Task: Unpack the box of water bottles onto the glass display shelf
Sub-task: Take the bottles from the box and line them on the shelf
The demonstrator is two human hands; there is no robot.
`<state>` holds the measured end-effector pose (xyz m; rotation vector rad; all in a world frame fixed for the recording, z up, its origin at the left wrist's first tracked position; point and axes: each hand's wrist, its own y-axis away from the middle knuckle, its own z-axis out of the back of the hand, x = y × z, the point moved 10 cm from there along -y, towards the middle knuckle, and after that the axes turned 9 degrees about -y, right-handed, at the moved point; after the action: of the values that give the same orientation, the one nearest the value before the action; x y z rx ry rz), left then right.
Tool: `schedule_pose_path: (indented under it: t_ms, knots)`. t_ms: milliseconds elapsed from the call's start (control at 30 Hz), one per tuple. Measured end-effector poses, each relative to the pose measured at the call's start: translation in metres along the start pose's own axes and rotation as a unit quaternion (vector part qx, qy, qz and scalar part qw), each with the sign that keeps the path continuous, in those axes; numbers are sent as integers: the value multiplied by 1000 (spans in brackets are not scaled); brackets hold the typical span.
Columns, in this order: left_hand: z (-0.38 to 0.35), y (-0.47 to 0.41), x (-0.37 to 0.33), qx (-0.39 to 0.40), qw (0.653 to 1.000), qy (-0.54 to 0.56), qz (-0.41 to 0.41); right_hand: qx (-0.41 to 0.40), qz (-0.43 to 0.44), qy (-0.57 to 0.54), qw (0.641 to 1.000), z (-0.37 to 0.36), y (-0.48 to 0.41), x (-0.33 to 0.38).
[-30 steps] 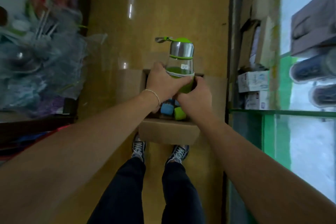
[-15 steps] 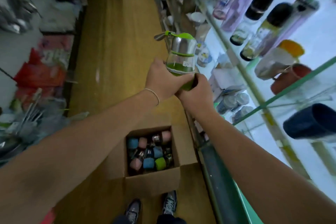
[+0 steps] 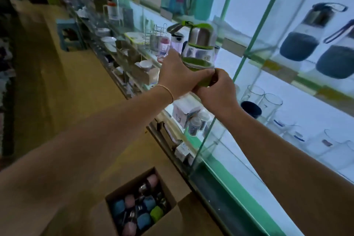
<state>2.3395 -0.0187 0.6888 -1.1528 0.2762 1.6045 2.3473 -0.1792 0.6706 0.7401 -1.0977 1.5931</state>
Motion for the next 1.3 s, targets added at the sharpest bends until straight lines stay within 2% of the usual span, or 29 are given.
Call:
schedule_pose_path:
  t_ms: [467,967,1200,1300]
  knots:
    - [-93,35,-188,105,983,72,-133,-170,-22,80,982,207,29,20]
    - [-219,155,-379,203,938,140,-244,-283,-64,147,946,438,109,-13]
    - [-269,216,-442,221,921,147,-283,-309,-82,158,934,519,153,-35]
    - [-285,240,-464,213,926,125,-285,-322,-87,159,929,550,174,-43]
